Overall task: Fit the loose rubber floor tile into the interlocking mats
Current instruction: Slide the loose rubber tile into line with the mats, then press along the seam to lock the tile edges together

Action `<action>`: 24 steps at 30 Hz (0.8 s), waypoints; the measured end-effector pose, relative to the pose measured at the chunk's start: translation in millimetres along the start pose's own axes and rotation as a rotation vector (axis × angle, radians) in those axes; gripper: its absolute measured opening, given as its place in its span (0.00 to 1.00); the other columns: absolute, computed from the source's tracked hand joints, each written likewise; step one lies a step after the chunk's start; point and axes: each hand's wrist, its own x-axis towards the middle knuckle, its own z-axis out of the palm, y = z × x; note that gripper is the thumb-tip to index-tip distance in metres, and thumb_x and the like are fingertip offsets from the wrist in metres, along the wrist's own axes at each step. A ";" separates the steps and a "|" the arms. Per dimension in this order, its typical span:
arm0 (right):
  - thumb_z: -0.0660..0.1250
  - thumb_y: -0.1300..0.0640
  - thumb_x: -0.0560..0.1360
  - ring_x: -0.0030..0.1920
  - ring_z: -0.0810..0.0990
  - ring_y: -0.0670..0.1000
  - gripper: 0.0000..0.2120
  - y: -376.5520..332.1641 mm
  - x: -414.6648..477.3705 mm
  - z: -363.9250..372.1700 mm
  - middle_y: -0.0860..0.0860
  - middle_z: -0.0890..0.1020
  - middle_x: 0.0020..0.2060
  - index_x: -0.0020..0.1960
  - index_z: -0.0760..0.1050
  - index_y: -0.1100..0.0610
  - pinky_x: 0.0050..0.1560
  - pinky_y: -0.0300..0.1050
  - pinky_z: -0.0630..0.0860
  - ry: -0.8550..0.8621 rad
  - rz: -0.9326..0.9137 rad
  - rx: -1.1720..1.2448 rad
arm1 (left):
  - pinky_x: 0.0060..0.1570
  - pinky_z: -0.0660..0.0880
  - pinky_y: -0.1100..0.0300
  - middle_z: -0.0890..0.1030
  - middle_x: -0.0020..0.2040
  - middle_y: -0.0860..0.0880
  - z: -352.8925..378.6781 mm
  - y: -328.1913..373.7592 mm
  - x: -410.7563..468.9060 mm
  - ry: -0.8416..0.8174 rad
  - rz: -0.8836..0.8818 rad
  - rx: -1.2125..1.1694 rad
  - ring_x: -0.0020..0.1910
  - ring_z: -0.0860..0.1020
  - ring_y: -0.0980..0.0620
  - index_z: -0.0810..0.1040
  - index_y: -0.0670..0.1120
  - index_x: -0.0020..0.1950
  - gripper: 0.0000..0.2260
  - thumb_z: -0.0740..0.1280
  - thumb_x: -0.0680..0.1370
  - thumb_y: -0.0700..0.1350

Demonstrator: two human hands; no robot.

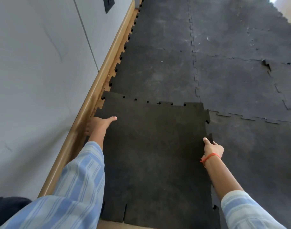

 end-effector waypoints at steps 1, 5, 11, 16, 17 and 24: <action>0.69 0.55 0.74 0.60 0.76 0.58 0.23 1.4 1.1 -0.3 0.59 0.79 0.55 0.67 0.71 0.59 0.62 0.57 0.74 0.009 0.011 -0.051 | 0.70 0.62 0.39 0.62 0.75 0.39 6.6 -3.0 0.7 -0.058 0.016 -0.007 0.72 0.62 0.36 0.56 0.42 0.76 0.49 0.74 0.66 0.63; 0.60 0.61 0.76 0.69 0.63 0.61 0.17 0.6 -3.5 2.5 0.61 0.70 0.66 0.64 0.73 0.58 0.66 0.55 0.63 0.070 -0.095 -0.430 | 0.73 0.50 0.39 0.44 0.78 0.37 42.4 -4.0 -9.8 -0.185 0.033 0.110 0.76 0.45 0.36 0.42 0.41 0.77 0.59 0.75 0.63 0.65; 0.62 0.57 0.77 0.69 0.63 0.61 0.19 -20.3 -21.2 32.3 0.60 0.72 0.67 0.67 0.71 0.59 0.66 0.51 0.64 -0.162 -0.340 -0.521 | 0.71 0.40 0.39 0.35 0.77 0.41 75.8 -2.4 -36.1 -0.222 0.320 0.319 0.76 0.36 0.42 0.35 0.43 0.77 0.58 0.68 0.66 0.70; 0.62 0.44 0.76 0.76 0.49 0.60 0.39 13.1 -5.3 20.4 0.63 0.53 0.75 0.74 0.50 0.66 0.75 0.56 0.51 -0.080 -0.551 -0.875 | 0.71 0.42 0.36 0.35 0.78 0.46 96.8 13.5 -41.8 -0.260 0.713 0.627 0.76 0.36 0.44 0.37 0.47 0.78 0.52 0.59 0.69 0.74; 0.62 0.41 0.75 0.76 0.48 0.60 0.42 17.4 1.2 17.9 0.63 0.51 0.76 0.74 0.47 0.66 0.75 0.55 0.49 -0.101 -0.532 -0.878 | 0.70 0.42 0.35 0.35 0.78 0.47 100.9 19.2 -40.4 -0.265 0.770 0.669 0.76 0.37 0.44 0.38 0.48 0.78 0.51 0.59 0.69 0.74; 0.65 0.44 0.75 0.74 0.56 0.60 0.36 16.0 22.1 19.4 0.56 0.59 0.75 0.73 0.57 0.65 0.72 0.54 0.59 -0.194 -0.604 -0.816 | 0.71 0.43 0.35 0.35 0.78 0.51 114.6 70.4 -14.6 -0.275 0.930 0.822 0.77 0.37 0.46 0.37 0.51 0.78 0.54 0.60 0.65 0.76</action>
